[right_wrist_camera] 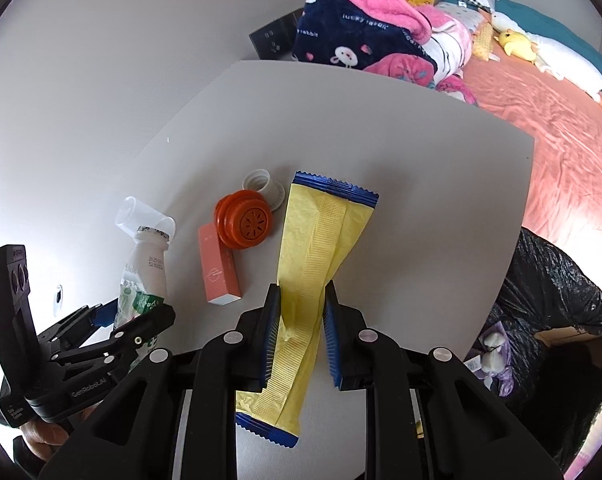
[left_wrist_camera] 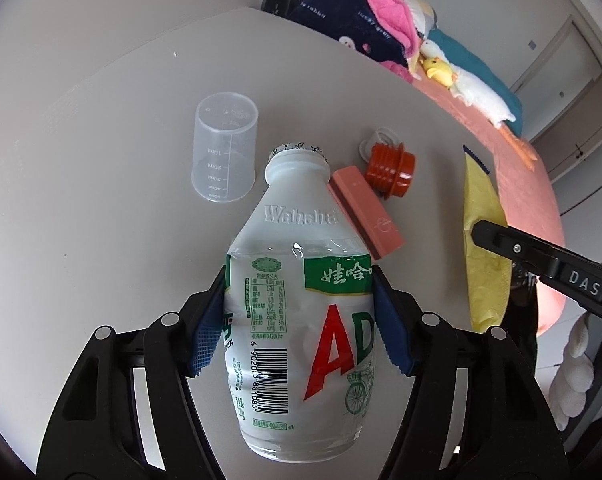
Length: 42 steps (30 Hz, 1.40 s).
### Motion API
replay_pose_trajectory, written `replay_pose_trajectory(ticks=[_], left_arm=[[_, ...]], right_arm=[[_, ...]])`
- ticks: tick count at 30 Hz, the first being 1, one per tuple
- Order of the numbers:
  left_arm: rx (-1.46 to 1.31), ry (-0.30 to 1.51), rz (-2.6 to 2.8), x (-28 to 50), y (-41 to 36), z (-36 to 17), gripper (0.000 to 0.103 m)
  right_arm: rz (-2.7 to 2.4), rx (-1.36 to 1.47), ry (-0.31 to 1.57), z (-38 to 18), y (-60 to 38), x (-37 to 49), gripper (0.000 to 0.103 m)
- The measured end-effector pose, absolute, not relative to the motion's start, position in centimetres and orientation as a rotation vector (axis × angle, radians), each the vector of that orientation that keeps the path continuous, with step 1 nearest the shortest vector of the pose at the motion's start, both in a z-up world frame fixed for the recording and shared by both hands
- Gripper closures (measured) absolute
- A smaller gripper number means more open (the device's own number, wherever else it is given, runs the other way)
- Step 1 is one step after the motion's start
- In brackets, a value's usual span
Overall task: Collect trash
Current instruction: 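Grasp the white AD bottle with the left tool while the right tool grasps the yellow packet, then carry the bottle and yellow packet over the trash bag and release both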
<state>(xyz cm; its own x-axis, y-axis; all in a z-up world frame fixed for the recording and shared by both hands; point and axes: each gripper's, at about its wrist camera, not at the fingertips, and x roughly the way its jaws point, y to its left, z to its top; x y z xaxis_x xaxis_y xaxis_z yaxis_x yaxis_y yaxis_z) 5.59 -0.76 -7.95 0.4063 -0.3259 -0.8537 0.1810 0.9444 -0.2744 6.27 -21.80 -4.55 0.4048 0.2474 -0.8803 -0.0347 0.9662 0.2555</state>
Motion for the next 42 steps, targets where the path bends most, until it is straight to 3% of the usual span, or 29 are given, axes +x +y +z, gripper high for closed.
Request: replay_pose_trajectory(ticks=[17, 42], left_arm=[[-0.125, 1.013, -0.455, 3.4, -5.2, -2.5, 0.038], [-0.026, 0.982, -0.696, 1.4, -16.8, 0.0, 0.038]], right_arm=[[0.161, 0.26, 1.021, 0.3, -26.4, 2.0, 0.08], [-0.028, 0.328, 0.897, 4.3, -36.6, -5.1, 0.08]])
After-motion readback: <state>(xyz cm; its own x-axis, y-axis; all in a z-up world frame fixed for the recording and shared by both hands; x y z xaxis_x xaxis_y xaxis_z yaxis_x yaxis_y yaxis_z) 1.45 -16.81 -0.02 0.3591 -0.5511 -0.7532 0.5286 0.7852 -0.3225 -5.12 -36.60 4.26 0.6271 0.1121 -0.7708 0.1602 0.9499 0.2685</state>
